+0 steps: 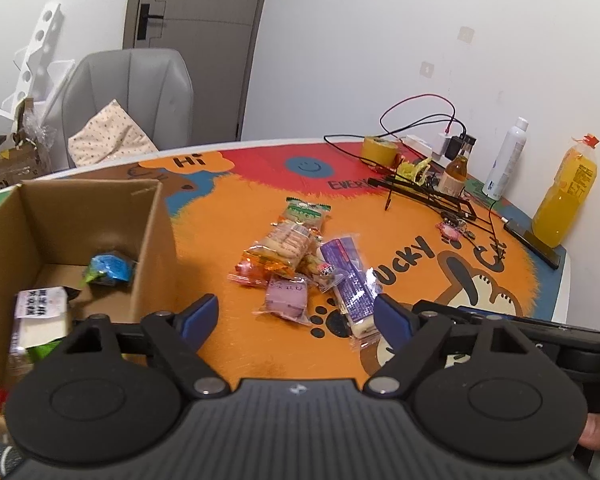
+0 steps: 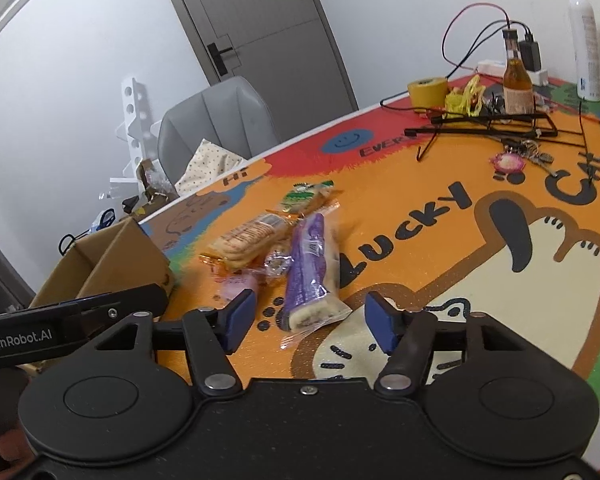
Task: Organize snacks
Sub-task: 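Grasp the pink candy pack with the left tool while the right tool grasps the purple bread bag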
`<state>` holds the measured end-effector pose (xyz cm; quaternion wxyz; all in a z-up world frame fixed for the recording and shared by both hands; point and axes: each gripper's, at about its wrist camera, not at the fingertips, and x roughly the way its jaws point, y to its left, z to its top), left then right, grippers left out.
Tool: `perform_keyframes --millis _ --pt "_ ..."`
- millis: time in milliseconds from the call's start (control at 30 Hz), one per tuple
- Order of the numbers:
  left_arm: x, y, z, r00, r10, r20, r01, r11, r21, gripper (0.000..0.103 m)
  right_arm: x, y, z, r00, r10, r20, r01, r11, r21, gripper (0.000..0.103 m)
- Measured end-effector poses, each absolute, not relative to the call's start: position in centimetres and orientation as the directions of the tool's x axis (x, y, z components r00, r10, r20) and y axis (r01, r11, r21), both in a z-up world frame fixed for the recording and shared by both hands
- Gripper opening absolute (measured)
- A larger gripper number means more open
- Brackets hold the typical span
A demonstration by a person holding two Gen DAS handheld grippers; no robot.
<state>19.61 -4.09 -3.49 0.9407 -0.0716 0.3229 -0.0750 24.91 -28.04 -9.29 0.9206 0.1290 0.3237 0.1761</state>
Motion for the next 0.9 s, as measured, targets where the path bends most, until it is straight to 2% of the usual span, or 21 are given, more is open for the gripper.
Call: perform_keyframes --millis 167,300,500,700,833,900 --pt "21.1 -4.9 -4.3 0.776 -0.173 -0.607 0.093 0.982 -0.162 0.077 26.5 -28.1 -10.2 0.71 0.426 -0.561 -0.241 0.895 0.374 0.053" --pt "22.6 -5.1 -4.9 0.755 -0.185 -0.63 0.088 0.979 -0.182 0.069 28.0 -28.1 -10.9 0.69 0.441 -0.573 -0.243 0.888 0.391 0.05" --pt "24.6 -6.0 -6.0 0.734 -0.176 -0.656 0.082 0.982 -0.172 0.067 30.0 -28.0 -11.5 0.667 0.462 -0.585 -0.253 0.878 0.406 0.049" --pt "26.3 -6.1 -7.2 0.718 -0.16 -0.677 0.06 0.984 -0.168 0.064 31.4 -27.6 -12.2 0.642 0.48 -0.597 -0.265 0.871 0.414 0.038" --pt "27.4 -6.0 -7.9 0.709 -0.152 -0.689 0.045 0.984 -0.17 0.064 31.8 -27.4 -12.6 0.625 0.5 -0.599 -0.282 0.861 0.424 0.023" --pt "27.8 -6.0 -8.3 0.704 -0.151 -0.694 0.044 0.984 -0.17 0.064 31.7 -27.4 -12.6 0.629 0.502 -0.594 -0.289 0.86 0.421 0.022"
